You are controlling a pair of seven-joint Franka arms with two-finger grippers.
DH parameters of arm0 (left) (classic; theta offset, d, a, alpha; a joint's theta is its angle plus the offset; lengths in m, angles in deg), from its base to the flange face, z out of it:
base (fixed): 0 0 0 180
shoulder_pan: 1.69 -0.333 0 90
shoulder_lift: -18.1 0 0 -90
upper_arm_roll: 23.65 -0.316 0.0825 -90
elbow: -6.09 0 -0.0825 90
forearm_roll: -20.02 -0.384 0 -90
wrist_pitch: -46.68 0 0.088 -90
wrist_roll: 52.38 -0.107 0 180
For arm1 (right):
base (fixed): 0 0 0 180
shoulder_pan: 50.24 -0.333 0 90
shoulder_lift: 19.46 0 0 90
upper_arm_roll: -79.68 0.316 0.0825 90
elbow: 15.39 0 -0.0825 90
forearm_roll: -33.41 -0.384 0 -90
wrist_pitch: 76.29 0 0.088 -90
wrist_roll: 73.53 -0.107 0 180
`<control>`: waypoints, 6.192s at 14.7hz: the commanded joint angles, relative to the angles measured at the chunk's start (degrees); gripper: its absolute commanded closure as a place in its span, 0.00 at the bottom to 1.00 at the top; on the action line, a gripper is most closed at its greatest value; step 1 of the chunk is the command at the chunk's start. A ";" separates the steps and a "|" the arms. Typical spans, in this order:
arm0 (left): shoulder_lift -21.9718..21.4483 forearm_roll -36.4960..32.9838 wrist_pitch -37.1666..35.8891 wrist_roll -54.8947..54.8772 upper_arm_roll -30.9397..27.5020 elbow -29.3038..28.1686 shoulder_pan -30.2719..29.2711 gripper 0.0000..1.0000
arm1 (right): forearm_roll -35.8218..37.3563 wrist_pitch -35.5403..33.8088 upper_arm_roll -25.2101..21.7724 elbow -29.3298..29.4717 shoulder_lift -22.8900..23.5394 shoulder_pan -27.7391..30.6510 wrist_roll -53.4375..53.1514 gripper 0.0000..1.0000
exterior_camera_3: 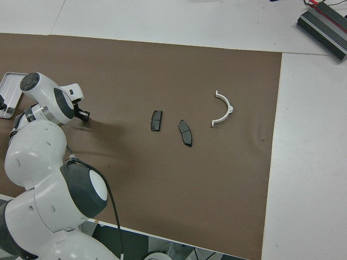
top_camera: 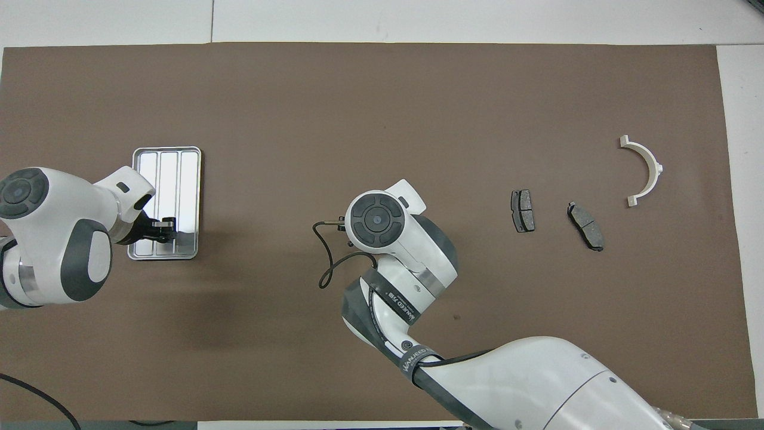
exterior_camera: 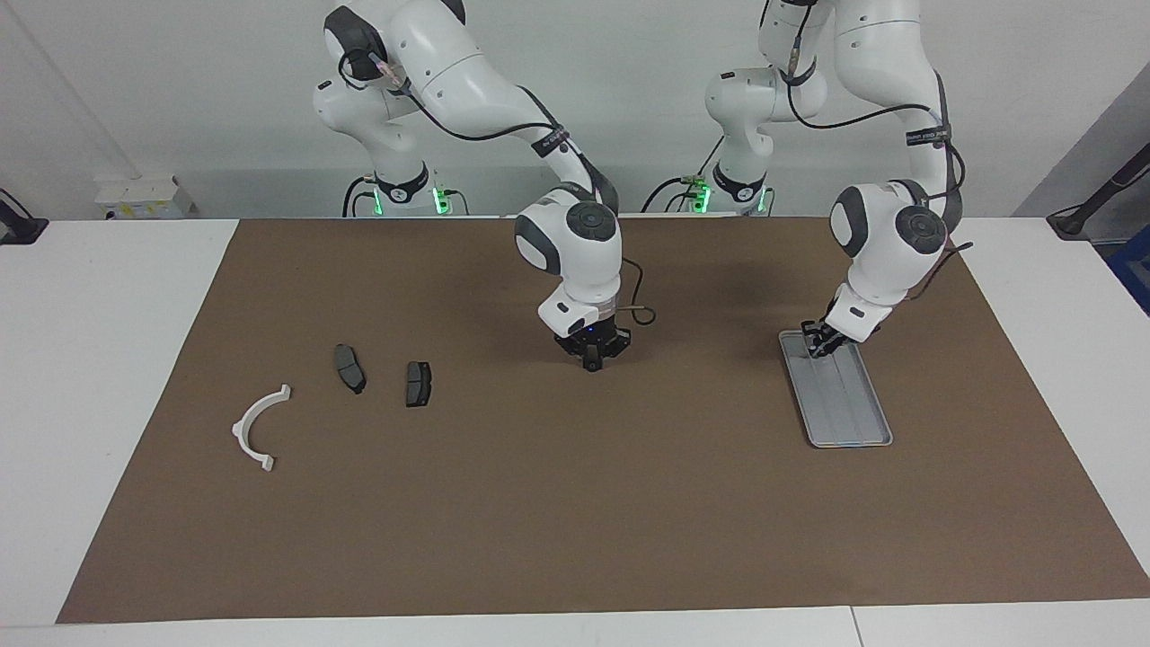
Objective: Pick bearing gear from pile to tray
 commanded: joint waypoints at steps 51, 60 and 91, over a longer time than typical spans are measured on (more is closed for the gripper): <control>22.07 2.25 -4.41 68.29 0.48 29.28 40.19 0.96 | -5.04 -43.70 -1.03 0.40 -35.84 41.71 60.58 0.00; 14.79 1.11 -13.10 60.59 -1.28 27.62 33.97 1.00 | -5.22 -42.12 -0.94 -0.56 -36.19 41.71 63.92 0.00; 9.68 1.11 3.50 9.22 -1.19 10.65 0.29 0.90 | -5.66 -42.12 -0.94 -0.74 -36.19 41.88 60.67 0.00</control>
